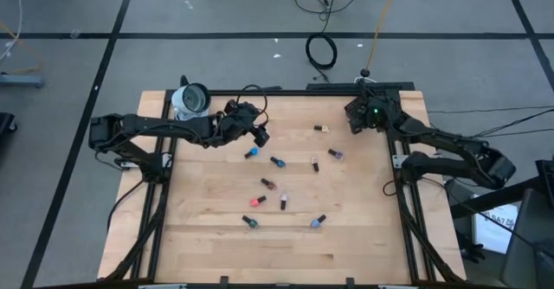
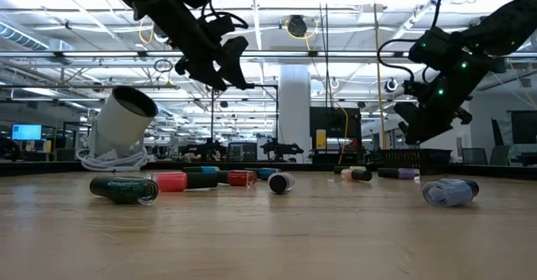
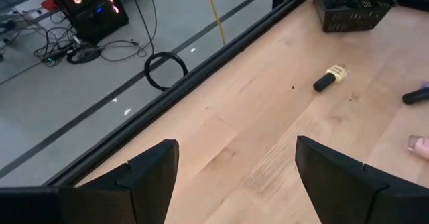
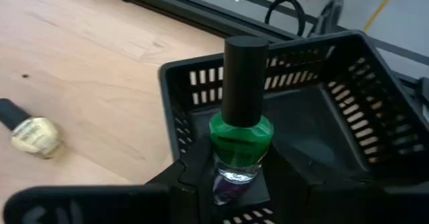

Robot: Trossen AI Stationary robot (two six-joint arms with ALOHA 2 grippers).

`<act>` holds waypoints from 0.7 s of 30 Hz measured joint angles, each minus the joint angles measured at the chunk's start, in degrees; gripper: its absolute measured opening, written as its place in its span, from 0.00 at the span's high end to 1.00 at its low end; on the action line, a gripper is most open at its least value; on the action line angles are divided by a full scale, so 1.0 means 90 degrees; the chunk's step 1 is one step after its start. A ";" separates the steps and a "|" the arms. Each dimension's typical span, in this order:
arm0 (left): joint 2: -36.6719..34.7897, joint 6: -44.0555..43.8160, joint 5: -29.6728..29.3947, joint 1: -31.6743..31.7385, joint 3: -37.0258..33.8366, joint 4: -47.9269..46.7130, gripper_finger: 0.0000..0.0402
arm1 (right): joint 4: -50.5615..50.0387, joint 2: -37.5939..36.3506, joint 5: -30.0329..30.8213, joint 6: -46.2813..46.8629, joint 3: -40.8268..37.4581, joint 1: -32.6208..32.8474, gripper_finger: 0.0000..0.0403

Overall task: Pick & Place Nail Polish
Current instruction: Put the green nail polish into the black bin, then put the blue nail polish into the black bin

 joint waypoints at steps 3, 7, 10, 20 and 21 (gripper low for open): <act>0.0000 -0.0053 0.0000 0.0000 0.0000 0.0004 0.27 | -0.0014 0.0000 -0.0003 0.0000 0.0000 -0.0022 0.70; 0.0000 -0.0112 0.0000 0.0000 0.0000 0.0005 0.27 | -0.0002 0.0000 -0.0004 0.0000 -0.0003 -0.0015 0.61; 0.0000 -0.0112 -0.0002 0.0000 0.0000 0.0003 0.27 | -0.0003 0.0000 -0.0003 -0.0002 -0.0003 -0.0015 0.56; -0.0049 -0.0002 0.0244 0.0000 0.0000 -0.0384 0.27 | 0.0386 -0.0406 -0.0609 -0.0392 -0.0005 -0.0003 0.54; -0.0062 -0.0043 0.0331 -0.0001 0.0000 -0.0496 0.27 | 0.0510 -0.0541 -0.0900 -0.0432 -0.0005 -0.0003 0.55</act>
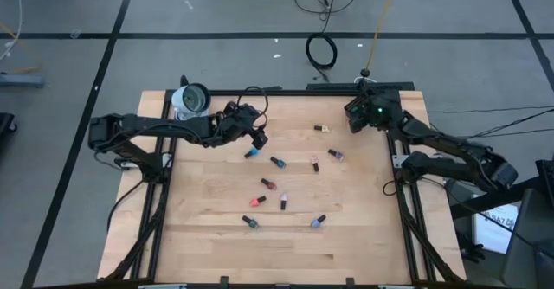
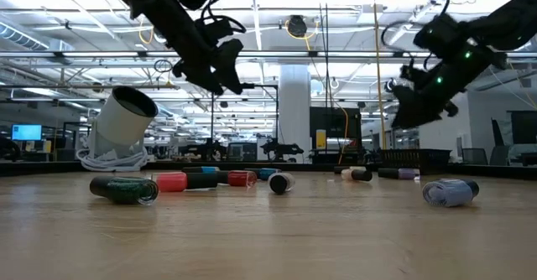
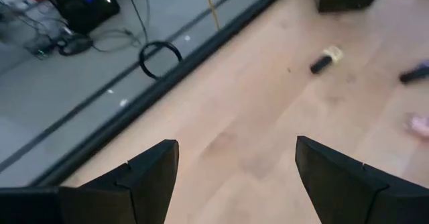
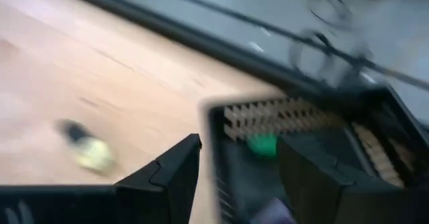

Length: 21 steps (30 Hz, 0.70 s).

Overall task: Pick & Place Nail Polish
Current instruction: Put the blue nail polish into the black bin

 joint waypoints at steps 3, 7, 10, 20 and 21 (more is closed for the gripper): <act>-0.0005 -0.0089 0.0380 -0.0024 0.0000 -0.0581 0.27 | 0.0411 -0.0449 -0.0978 -0.0107 0.0000 0.0000 0.56; 0.0086 -0.0380 0.0927 -0.0077 -0.0005 -0.1320 0.27 | 0.0981 -0.0913 -0.2544 0.0127 0.0000 0.0035 0.58; 0.0282 -0.0609 0.1192 -0.0154 -0.0007 -0.1880 0.27 | 0.1356 -0.1090 -0.3392 0.0270 0.0000 0.0310 0.59; 0.1317 -0.1255 0.2060 -0.0375 -0.0007 -0.2231 0.27 | 0.2105 -0.1128 -0.3563 -0.0581 0.0000 0.1817 0.59; 0.1427 -0.1263 0.2042 -0.0380 -0.0006 -0.2278 0.27 | 0.2169 -0.1128 -0.3563 -0.0593 0.0000 0.1900 0.59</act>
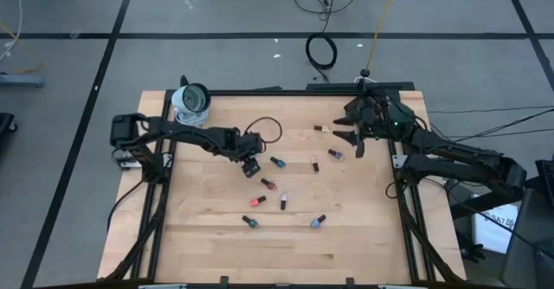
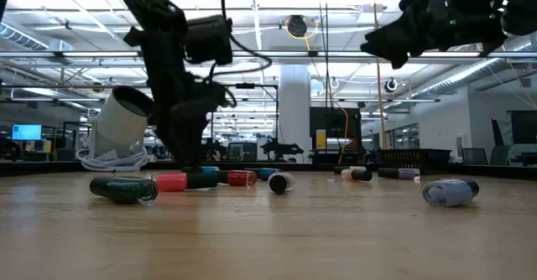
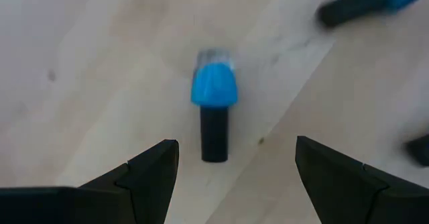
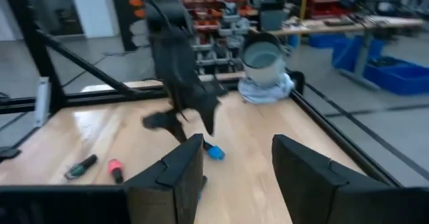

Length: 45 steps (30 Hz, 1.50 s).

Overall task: Pick & Place Nail Polish
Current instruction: Put the blue nail polish into the black bin

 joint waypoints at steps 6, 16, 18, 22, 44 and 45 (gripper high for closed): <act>0.0434 -0.0136 -0.0303 0.0026 0.0031 0.0001 0.27 | 0.0078 0.0004 0.0013 -0.0030 0.0000 0.0308 0.59; 0.0481 0.0509 -0.0267 0.0088 0.0023 -0.0002 0.27 | 0.0241 0.0024 -0.0003 -0.0085 -0.0213 0.0502 0.59; 0.0483 0.0512 -0.0162 0.0117 0.0020 -0.0031 0.27 | 0.0525 0.0021 0.0000 -0.0119 -0.0293 0.0502 0.59; 0.0487 0.0364 0.0045 0.0203 0.0018 -0.0113 0.32 | 0.0950 0.0022 -0.0003 -0.0104 -0.0445 0.0502 0.59; 0.0500 0.0423 0.0024 0.0219 0.0009 -0.0145 0.91 | 0.1005 0.0022 -0.0005 0.0020 -0.0491 0.0499 0.59; 0.0500 0.0493 -0.0084 0.0215 0.0006 -0.0148 0.91 | 0.1005 0.0022 -0.0005 0.0027 -0.0491 0.0499 0.59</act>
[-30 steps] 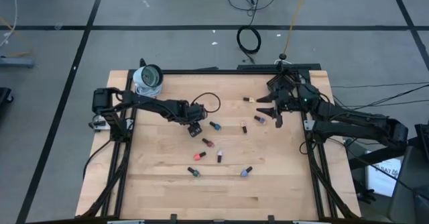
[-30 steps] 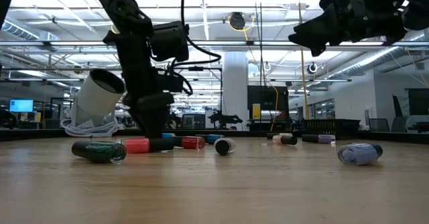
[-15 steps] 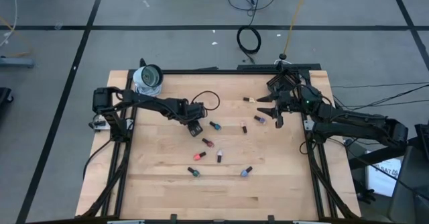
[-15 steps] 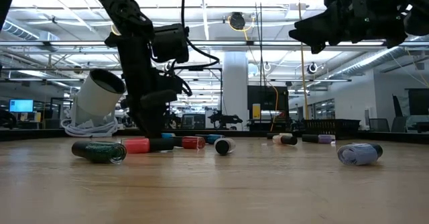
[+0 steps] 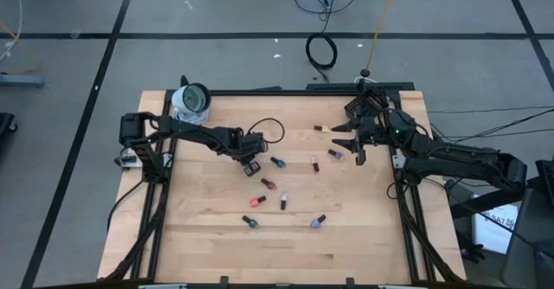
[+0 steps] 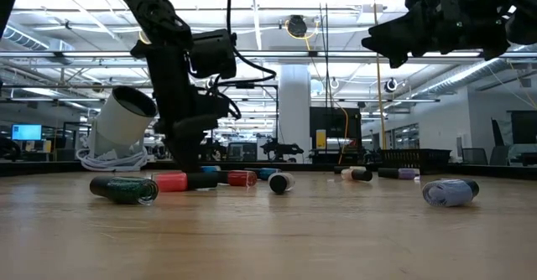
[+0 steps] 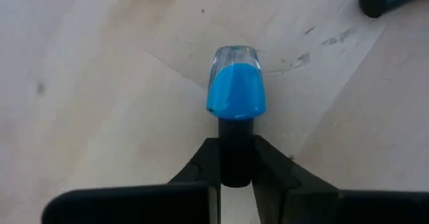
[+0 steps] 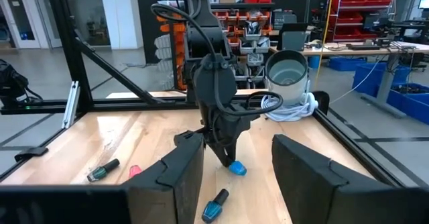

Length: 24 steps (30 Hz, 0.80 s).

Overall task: Pick & Place Nail Polish
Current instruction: Put the blue nail polish into the black bin

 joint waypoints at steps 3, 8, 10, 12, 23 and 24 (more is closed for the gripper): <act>0.0009 0.0282 -0.0719 -0.0112 -0.0009 -0.0019 0.91 | 0.0000 0.0000 0.0000 0.0188 0.0000 0.0000 0.59; 0.0012 0.1095 -0.2270 -0.0498 -0.0046 -0.0038 0.91 | 0.0002 0.0040 0.0040 0.0630 0.0000 0.0044 0.59; 0.0012 0.1480 -0.2774 -0.0672 -0.0024 0.0178 0.91 | -0.0002 0.0111 0.0276 0.0745 0.0000 0.0121 0.59; 0.0000 0.1846 -0.3118 -0.0824 0.0029 0.0296 0.91 | 0.0005 0.0252 0.0634 0.0806 0.0000 0.0225 0.59; -0.0012 0.4309 -0.4062 -0.1526 0.0763 0.1733 0.91 | 0.0699 0.1897 0.1351 0.1308 0.0000 0.0569 0.59; -0.0012 0.4552 -0.4088 -0.1567 0.0863 0.1908 0.91 | 0.0920 0.2115 0.1381 0.1367 0.0000 0.0611 0.59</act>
